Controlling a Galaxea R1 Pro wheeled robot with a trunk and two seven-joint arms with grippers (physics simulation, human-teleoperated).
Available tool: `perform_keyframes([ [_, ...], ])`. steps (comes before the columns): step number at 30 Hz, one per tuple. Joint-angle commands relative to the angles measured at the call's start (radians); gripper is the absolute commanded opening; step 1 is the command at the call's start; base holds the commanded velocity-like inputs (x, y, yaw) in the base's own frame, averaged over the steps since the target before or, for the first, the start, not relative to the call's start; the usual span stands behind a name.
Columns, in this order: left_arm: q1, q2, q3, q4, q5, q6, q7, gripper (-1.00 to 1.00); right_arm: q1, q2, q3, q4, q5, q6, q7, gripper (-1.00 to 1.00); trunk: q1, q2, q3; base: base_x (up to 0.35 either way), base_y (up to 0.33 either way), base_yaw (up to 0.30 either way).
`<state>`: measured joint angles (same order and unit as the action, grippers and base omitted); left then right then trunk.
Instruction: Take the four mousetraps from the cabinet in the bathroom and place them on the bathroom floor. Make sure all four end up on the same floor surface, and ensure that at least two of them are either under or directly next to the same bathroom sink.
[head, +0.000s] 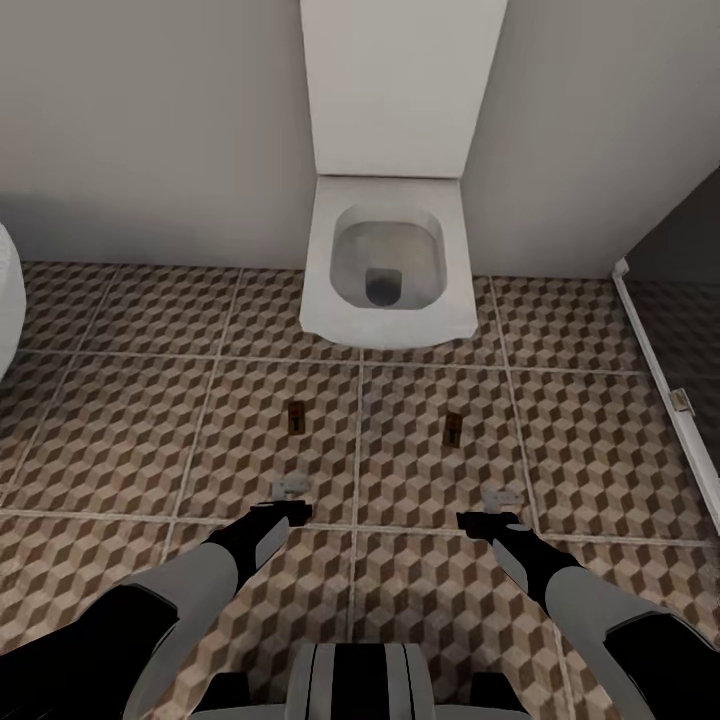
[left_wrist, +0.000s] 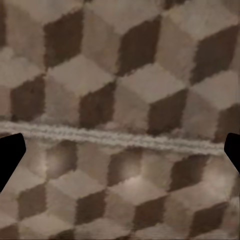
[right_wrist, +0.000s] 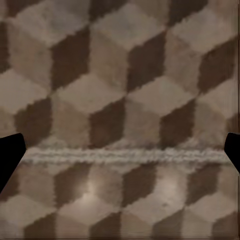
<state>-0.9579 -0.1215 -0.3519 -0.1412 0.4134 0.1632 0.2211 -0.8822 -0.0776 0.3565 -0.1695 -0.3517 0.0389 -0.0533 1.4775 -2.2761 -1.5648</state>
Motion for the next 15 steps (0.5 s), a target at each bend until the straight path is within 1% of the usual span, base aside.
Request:
perform_keyframes([
  [1,0.000,0.000,-0.009,0.003,0.009,0.005,0.006,1.00,0.000,-0.001,0.009,-0.002,-0.009,0.004,-0.005,1.00,-0.004,0.007,0.003,-0.009,0.000,0.000],
  [15,0.000,0.001,-0.009,0.038,0.010,0.006,0.005,1.00,0.000,-0.001,0.009,-0.002,-0.009,0.004,-0.005,1.00,-0.058,0.105,0.047,-0.003,0.000,0.000],
])
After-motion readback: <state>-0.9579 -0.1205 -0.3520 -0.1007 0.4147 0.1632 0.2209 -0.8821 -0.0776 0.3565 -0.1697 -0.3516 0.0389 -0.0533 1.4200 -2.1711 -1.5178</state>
